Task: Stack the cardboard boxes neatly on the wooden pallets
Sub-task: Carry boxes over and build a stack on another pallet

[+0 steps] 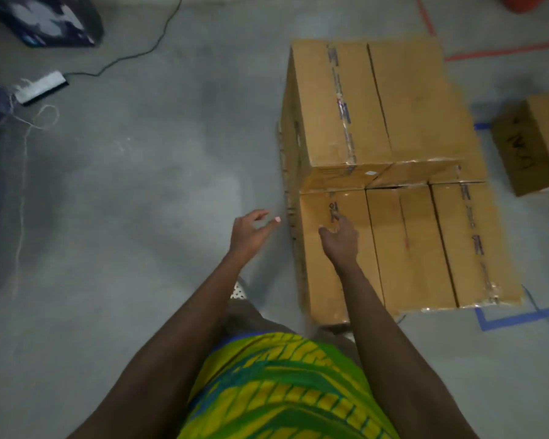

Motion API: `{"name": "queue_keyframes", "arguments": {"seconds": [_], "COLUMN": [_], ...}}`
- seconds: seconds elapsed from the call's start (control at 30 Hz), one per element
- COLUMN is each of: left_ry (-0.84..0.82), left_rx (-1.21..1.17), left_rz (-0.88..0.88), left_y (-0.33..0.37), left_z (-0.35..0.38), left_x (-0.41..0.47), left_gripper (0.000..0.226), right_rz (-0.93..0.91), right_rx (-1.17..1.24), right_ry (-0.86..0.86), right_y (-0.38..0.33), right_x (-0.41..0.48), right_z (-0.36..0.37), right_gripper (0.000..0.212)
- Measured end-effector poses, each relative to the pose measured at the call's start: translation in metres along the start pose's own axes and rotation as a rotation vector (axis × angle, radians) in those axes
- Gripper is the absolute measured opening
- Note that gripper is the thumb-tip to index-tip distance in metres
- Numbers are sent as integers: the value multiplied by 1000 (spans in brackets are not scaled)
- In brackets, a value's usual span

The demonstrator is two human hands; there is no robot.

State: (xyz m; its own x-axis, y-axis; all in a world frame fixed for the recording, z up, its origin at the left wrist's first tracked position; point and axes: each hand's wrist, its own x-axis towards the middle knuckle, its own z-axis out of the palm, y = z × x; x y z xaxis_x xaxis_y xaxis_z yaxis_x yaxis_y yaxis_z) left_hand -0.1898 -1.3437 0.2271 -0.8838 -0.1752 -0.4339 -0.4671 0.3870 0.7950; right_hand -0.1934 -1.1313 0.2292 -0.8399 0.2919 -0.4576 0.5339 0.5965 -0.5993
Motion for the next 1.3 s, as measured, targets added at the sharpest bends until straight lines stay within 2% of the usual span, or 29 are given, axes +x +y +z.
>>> {"name": "queue_keyframes", "arguments": {"seconds": [0.17,0.4,0.6,0.8,1.0,1.13,1.23,1.3], "left_ry": [-25,-146,-321,-490,-585,-663,-791,-902], "left_rx": [-28,-21,34,37,30,118,313,457], "left_rz": [0,35,60,-56,-181,-261,-256,-215], "left_y": [1,36,76,112,167,191,214,230], "left_z": [-62,-80,-62,-16,16,36,56,67], "left_x": [40,112,188,291,376,430,464,485], "left_gripper": [44,45,44,49,22,50,83,92], "right_rz": [-26,77,247,453,532,568,623,658], "right_rx": [67,200,174,332,386,370,357,334], "right_ry": [79,178,167,177,161,114,74,51], "right_y": [-66,-108,-103,-107,-124,-129,-129,-134], "right_x": [28,65,113,203,263,274,282,289], "right_z": [21,40,46,35,27,33,34,32], "right_gripper": [55,57,61,62,64,68,73,74]}}
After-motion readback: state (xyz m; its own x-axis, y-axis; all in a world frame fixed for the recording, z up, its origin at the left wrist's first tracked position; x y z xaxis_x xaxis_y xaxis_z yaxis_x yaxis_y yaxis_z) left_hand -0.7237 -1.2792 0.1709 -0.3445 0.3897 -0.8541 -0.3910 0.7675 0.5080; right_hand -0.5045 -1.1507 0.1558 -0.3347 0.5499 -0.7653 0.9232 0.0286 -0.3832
